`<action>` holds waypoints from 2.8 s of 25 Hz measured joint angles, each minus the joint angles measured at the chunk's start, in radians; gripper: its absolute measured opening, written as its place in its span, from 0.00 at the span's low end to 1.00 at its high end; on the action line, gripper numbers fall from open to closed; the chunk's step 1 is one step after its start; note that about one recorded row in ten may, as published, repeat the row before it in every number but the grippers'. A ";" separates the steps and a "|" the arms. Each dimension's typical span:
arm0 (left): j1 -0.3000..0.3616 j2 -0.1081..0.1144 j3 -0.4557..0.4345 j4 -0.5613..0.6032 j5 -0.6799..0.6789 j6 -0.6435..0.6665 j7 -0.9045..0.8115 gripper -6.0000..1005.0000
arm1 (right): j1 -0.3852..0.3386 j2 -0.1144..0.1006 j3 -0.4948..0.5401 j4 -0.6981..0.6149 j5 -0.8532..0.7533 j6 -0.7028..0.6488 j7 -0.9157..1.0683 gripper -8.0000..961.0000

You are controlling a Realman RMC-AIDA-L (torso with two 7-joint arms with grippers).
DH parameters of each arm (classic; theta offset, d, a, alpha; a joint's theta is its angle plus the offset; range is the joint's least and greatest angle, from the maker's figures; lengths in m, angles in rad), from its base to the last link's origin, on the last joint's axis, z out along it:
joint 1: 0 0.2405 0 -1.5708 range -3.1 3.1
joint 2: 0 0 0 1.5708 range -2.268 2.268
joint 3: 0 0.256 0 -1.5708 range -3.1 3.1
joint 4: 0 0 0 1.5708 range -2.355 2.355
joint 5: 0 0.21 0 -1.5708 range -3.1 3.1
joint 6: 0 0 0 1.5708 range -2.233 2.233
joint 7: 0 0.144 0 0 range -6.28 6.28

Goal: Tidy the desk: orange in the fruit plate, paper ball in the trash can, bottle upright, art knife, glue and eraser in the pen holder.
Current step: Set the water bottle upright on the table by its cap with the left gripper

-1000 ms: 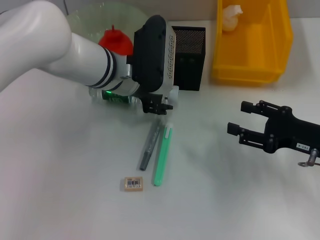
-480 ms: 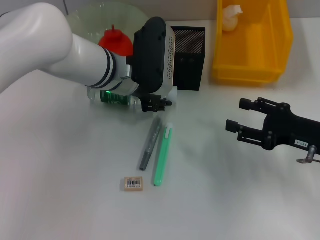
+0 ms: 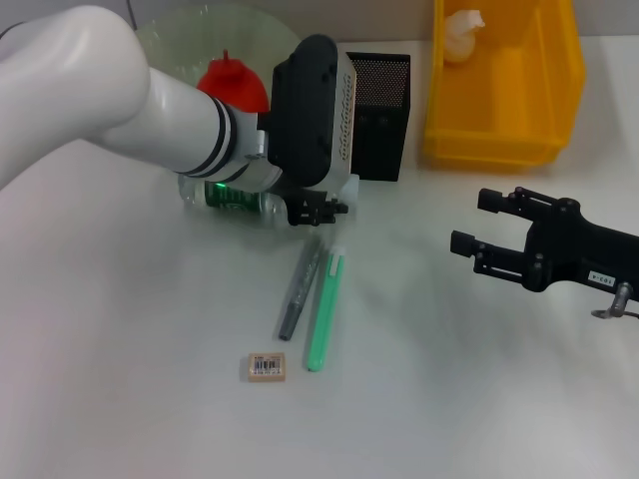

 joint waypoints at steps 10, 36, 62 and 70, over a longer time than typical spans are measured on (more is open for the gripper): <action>0.048 0.007 -0.102 0.128 -0.007 0.125 -0.087 0.45 | 0.002 0.000 0.000 0.000 0.000 0.002 0.004 0.77; 0.145 0.018 -0.750 0.158 -0.188 0.576 -0.019 0.45 | 0.017 0.001 -0.007 -0.003 0.000 0.000 0.008 0.77; 0.287 0.087 -0.959 0.139 -0.295 0.687 0.003 0.46 | 0.049 0.006 -0.009 -0.001 -0.006 0.001 0.014 0.77; 0.305 0.110 -1.023 0.124 -0.298 0.679 0.019 0.46 | 0.051 0.006 -0.011 0.000 -0.006 0.000 0.014 0.77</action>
